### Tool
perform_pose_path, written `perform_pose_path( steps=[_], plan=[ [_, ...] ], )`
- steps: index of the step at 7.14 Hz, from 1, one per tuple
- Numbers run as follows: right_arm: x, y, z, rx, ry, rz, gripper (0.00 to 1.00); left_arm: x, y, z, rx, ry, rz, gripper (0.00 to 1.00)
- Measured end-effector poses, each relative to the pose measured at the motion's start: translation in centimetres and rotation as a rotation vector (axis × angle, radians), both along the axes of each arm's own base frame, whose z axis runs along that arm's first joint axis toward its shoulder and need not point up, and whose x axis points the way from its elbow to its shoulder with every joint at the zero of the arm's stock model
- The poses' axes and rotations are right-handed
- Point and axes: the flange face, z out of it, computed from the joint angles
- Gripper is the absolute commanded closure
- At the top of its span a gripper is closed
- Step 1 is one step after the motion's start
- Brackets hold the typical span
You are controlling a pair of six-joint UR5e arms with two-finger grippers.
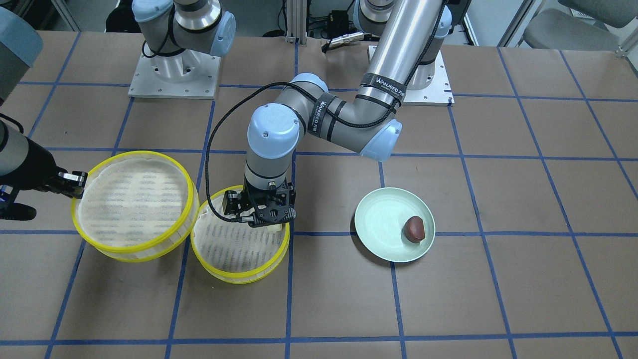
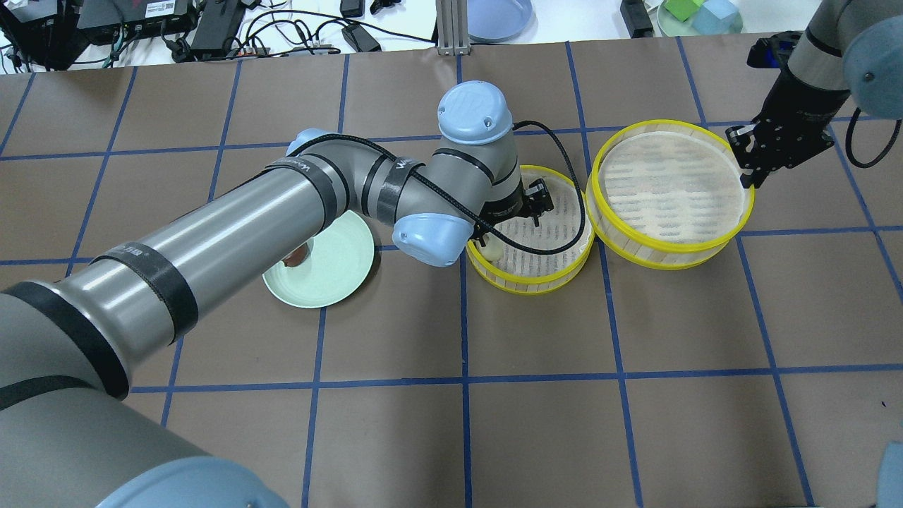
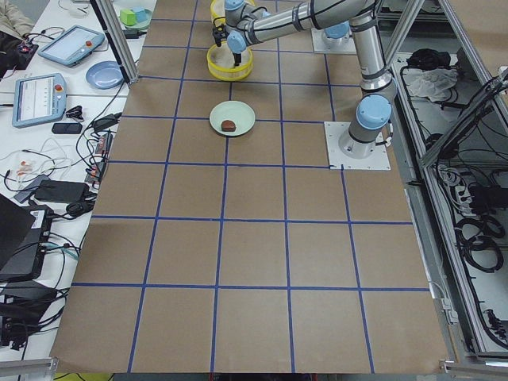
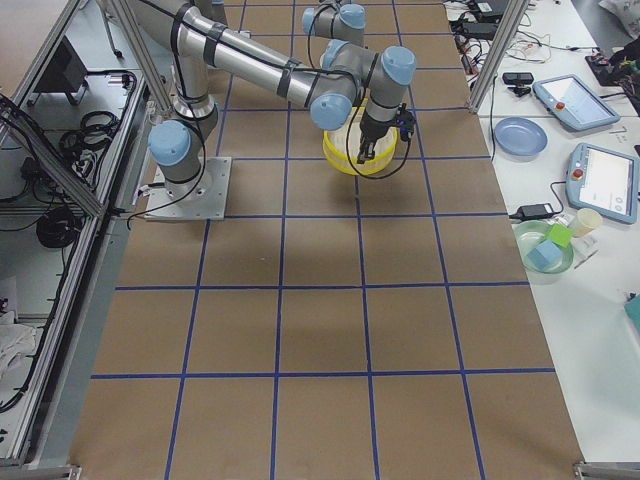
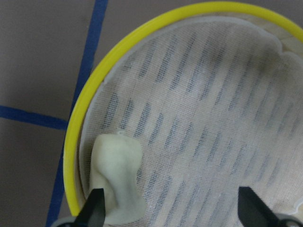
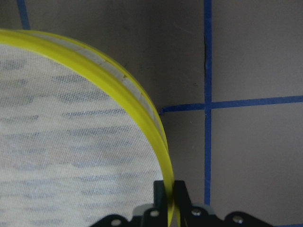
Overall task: Place buns in different layers of steamer
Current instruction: 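Restack the top layer with the right gripper while the left withdraws toward the plate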
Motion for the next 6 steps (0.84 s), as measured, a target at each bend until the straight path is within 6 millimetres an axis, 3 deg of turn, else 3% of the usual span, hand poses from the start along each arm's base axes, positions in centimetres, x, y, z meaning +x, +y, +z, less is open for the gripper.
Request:
perform_pose_path(
  steps=[2,3,4,6],
  plan=[
    [2.3,-0.1,-0.1,0.000,0.000,-0.002,1.00,1.6,-0.4,3.0,-0.080,-0.063,-0.062,0.00],
    [4.7,-0.3,-0.3,0.001,0.004,0.000,1.00,3.4,-0.8,4.9,-0.099,-0.096,-0.105,0.00],
    [8.0,-0.4,-0.8,0.002,0.010,0.006,1.00,6.3,-1.5,6.7,-0.092,-0.139,-0.157,0.00],
    [14.6,-0.3,-2.0,0.002,0.029,-0.002,1.00,15.3,-3.7,9.0,-0.046,-0.225,-0.260,0.00]
  ],
)
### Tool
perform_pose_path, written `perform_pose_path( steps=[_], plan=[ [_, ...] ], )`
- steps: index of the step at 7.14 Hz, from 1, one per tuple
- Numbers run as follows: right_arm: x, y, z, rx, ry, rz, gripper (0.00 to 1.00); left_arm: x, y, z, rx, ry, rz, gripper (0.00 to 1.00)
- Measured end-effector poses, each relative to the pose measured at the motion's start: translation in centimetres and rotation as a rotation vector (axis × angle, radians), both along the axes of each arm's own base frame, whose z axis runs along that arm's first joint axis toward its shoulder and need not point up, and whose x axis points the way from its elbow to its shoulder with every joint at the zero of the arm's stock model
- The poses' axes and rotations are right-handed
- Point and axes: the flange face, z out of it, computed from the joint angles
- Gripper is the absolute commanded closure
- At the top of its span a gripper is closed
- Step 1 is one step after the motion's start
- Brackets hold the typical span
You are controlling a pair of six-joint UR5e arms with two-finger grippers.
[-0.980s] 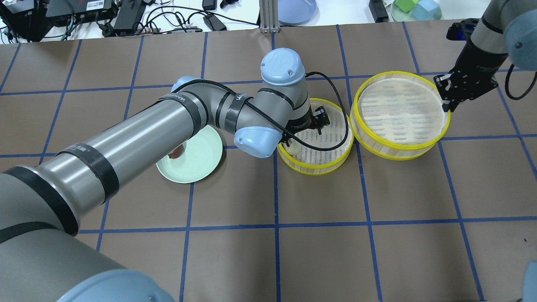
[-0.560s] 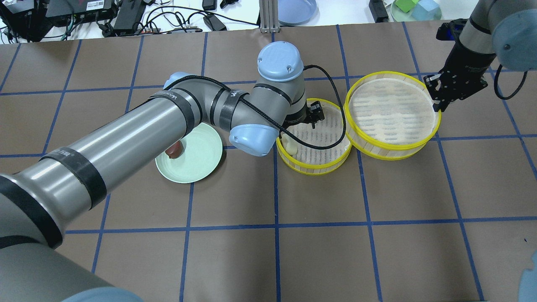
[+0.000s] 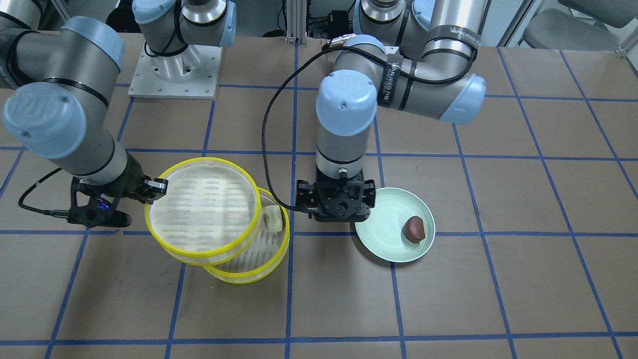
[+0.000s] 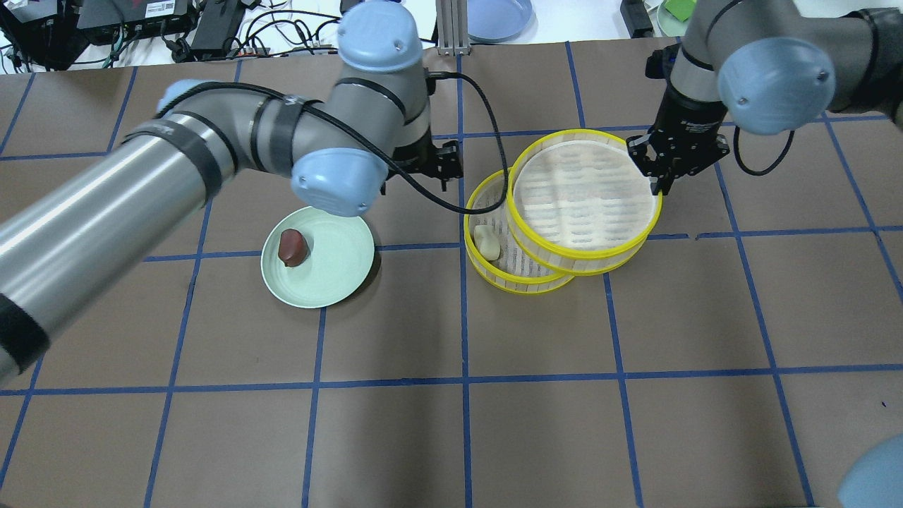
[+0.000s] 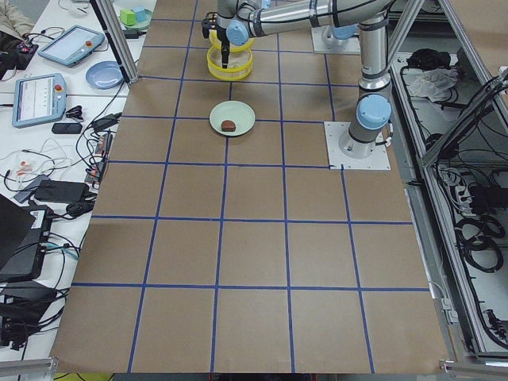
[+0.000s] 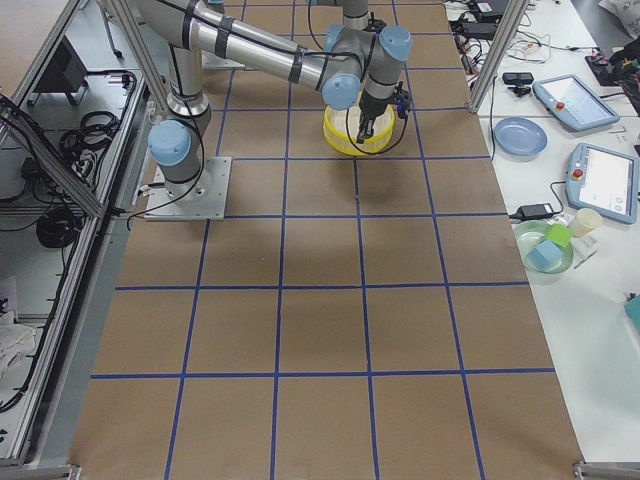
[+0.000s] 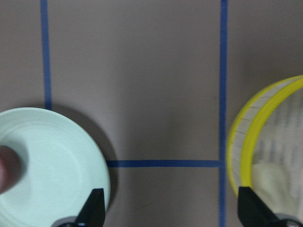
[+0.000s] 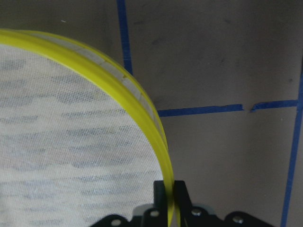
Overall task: Place buns in different layers of steamer
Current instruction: 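Restack the top layer with the right gripper while the left withdraws toward the plate, then lower the left gripper onto the brown bun on the plate and close it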
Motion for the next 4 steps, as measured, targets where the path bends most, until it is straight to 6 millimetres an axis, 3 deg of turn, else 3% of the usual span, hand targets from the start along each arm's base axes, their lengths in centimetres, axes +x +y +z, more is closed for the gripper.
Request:
perform_pose_path(
  steps=[2,3,4],
  plan=[
    [4.0,-0.2,-1.7,-0.015,0.017,0.008,1.00,10.5,-0.7,-2.6,0.095,-0.020,-0.043,0.00],
    [4.6,-0.5,-2.3,-0.021,0.022,0.010,1.00,14.3,-0.4,-4.1,0.133,-0.003,-0.043,0.00],
    [4.8,-0.8,-2.7,-0.027,0.024,0.010,1.00,16.2,-0.3,-5.1,0.154,0.019,-0.036,0.00]
  ],
)
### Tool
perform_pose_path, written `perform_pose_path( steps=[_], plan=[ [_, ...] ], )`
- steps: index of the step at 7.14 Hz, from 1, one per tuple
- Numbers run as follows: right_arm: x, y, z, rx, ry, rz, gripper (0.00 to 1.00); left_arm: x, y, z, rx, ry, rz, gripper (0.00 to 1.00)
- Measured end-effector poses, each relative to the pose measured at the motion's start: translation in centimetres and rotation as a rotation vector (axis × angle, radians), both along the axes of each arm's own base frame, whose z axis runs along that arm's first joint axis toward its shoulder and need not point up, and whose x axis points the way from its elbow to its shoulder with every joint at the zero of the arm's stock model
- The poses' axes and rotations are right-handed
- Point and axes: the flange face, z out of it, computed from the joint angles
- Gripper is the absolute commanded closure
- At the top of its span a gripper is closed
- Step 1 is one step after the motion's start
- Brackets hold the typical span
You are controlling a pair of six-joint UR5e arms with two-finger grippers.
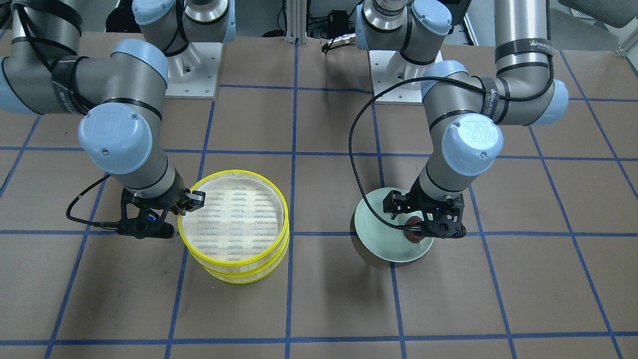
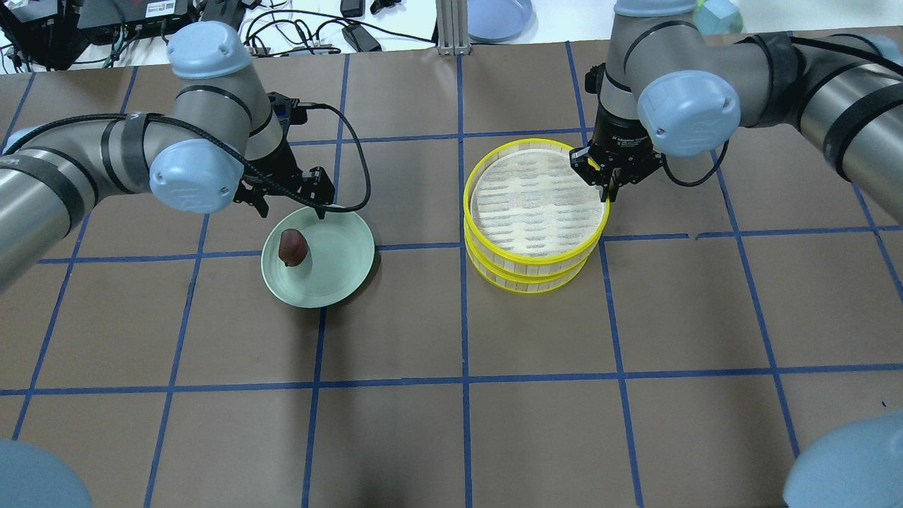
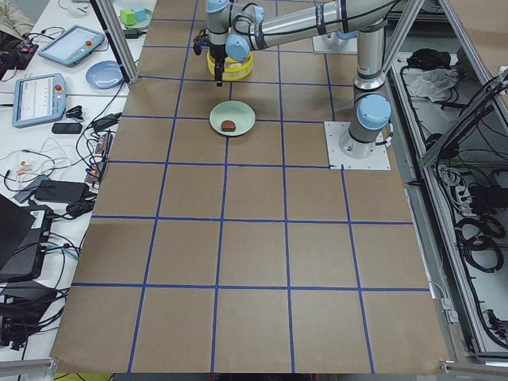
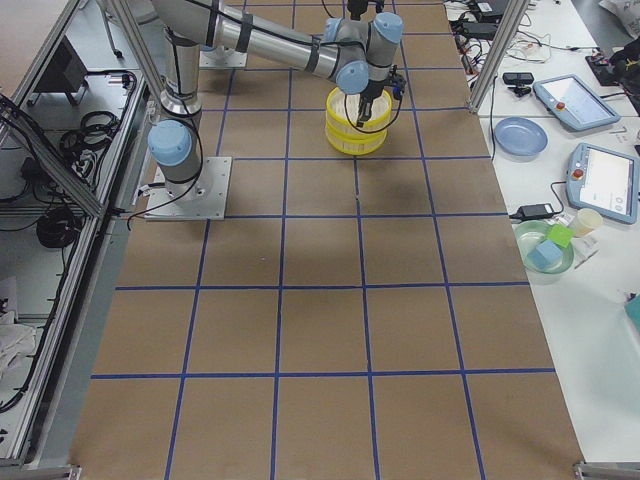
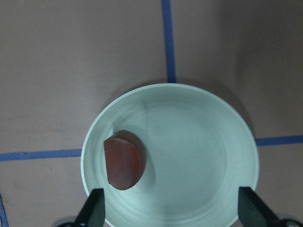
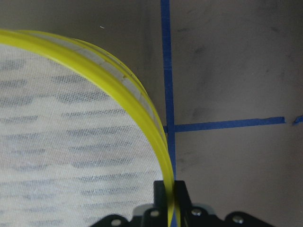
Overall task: Place buns in different layers of steamer
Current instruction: 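Lower the left gripper onto the brown bun on the plate and close it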
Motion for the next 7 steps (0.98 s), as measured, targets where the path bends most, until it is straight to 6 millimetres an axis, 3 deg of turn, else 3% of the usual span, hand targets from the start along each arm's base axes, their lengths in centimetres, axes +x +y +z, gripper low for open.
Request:
perform_pose_path(
  steps=[3,6,7],
  plan=[
    [0.1,-0.5,-0.9,-0.006,0.000,0.000,1.00,1.1,0.1,-2.1,0.039,0.024,0.006,0.02],
    [0.1,-0.4,-1.4,0.006,0.004,0.001,1.00,1.3,-0.1,-5.6,0.085,0.024,0.007,0.06],
    [0.2,-0.3,-1.6,0.013,0.005,0.002,0.90,1.4,-0.3,-6.6,0.092,0.024,0.007,0.16]
  ],
)
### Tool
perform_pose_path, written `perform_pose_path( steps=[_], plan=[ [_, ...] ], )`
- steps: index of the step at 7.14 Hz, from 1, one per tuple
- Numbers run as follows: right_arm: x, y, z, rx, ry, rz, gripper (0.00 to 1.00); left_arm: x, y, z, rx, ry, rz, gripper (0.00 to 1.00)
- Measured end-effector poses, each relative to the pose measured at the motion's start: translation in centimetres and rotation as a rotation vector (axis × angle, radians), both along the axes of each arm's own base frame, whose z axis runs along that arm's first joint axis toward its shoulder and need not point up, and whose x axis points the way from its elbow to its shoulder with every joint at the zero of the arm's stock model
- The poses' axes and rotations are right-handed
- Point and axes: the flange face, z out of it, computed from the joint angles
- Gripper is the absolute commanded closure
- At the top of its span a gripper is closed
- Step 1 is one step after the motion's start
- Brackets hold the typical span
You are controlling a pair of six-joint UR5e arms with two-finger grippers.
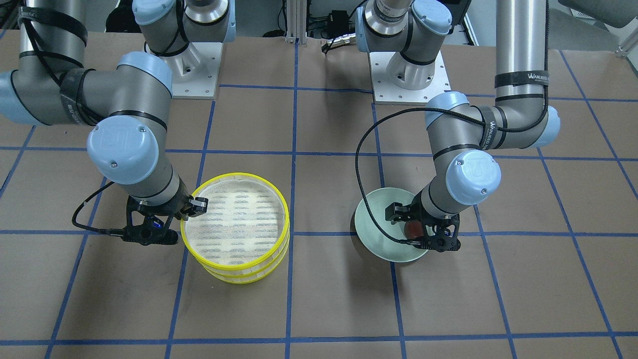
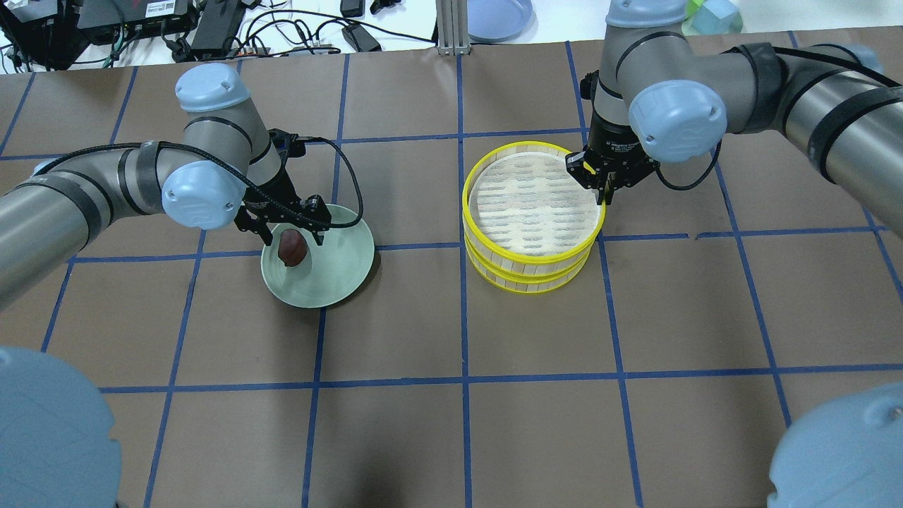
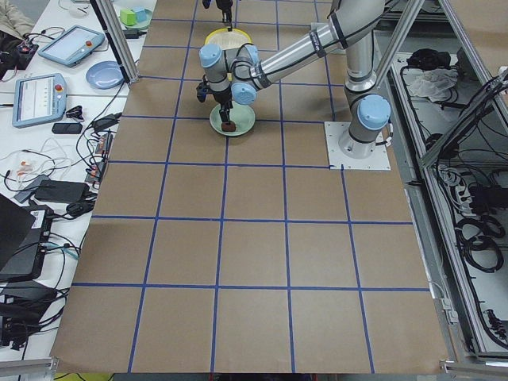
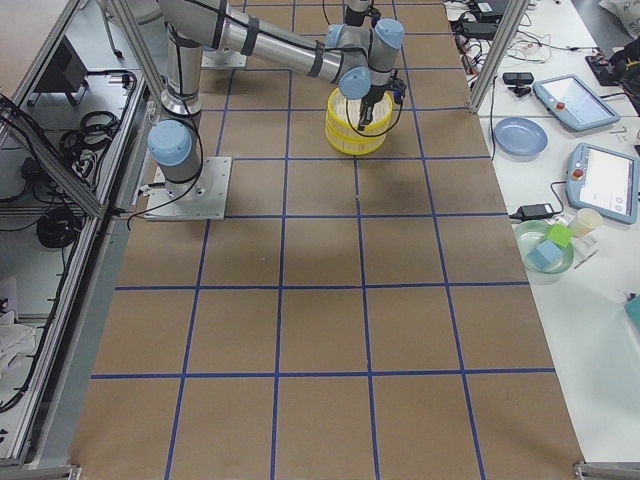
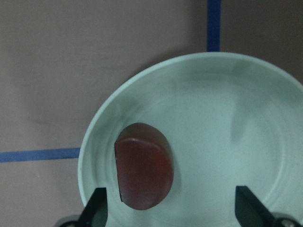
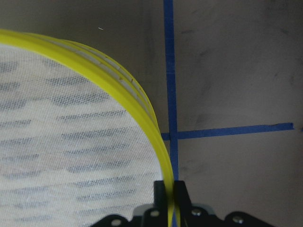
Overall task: Place buns in different layers of steamer
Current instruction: 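Lower the left gripper onto the brown bun on the plate and close it, then lift the brown bun with the left gripper while the right releases the rim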
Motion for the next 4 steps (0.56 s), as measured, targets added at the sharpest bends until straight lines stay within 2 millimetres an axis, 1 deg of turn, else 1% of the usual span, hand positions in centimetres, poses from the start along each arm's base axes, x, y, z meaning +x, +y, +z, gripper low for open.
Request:
perform_pose_path(
  steps=[1,2,3,4],
  plan=[
    [0.1,0.1,-0.1,0.004,0.000,0.001,0.32,0.1,-0.1,-0.7,0.007,0.000,0.000,0.32],
    [0.1,0.1,-0.1,0.006,0.000,0.001,0.20,0.1,-0.1,-1.1,0.014,0.001,0.000,0.49],
    [0.1,0.2,0.0,0.006,-0.002,0.002,0.00,0.2,-0.2,-1.6,0.019,0.001,0.000,0.72],
    [0.1,0.2,0.6,-0.006,-0.004,0.003,0.00,0.2,-0.2,-1.8,0.020,0.002,0.000,0.96]
  ],
)
